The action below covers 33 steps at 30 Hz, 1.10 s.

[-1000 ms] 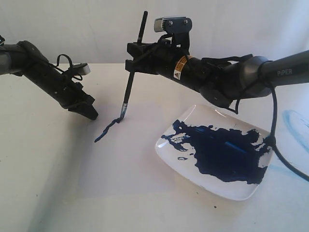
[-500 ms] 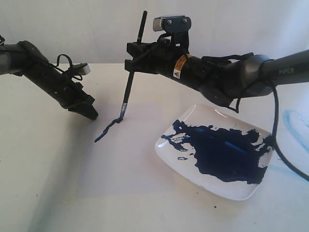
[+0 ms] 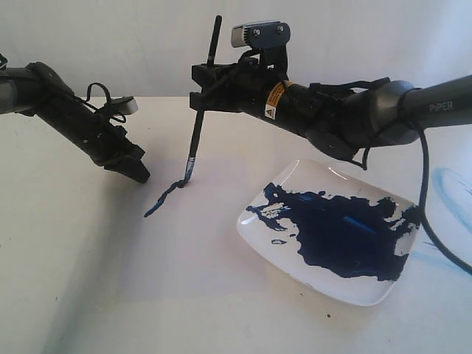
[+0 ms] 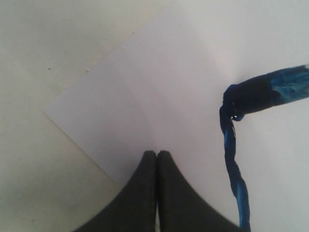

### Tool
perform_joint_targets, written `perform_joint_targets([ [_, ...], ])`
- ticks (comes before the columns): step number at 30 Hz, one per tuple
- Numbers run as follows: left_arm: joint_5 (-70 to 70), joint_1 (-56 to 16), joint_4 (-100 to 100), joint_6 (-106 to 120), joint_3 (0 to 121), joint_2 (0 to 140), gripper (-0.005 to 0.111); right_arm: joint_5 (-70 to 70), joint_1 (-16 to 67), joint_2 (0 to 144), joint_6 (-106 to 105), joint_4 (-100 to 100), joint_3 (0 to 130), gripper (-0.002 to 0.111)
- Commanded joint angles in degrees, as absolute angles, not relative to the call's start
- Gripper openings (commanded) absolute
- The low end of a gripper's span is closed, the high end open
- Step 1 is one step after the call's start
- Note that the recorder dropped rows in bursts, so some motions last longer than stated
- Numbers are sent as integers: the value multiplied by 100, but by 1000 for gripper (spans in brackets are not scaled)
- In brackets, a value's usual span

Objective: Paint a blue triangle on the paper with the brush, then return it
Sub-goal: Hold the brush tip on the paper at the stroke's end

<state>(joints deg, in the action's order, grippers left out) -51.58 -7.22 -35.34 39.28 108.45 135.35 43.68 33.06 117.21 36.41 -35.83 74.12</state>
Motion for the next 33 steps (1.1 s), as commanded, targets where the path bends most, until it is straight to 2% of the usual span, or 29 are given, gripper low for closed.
perform_joint_targets([
  [1, -5267, -733, -3595, 3922, 10874, 13559, 0, 4377, 3310, 11663, 3615, -3626, 7422, 0],
  [33, -5283, -733, -3595, 3922, 10874, 13559, 0, 4033, 3310, 11481, 3907, -3956, 7422, 0],
])
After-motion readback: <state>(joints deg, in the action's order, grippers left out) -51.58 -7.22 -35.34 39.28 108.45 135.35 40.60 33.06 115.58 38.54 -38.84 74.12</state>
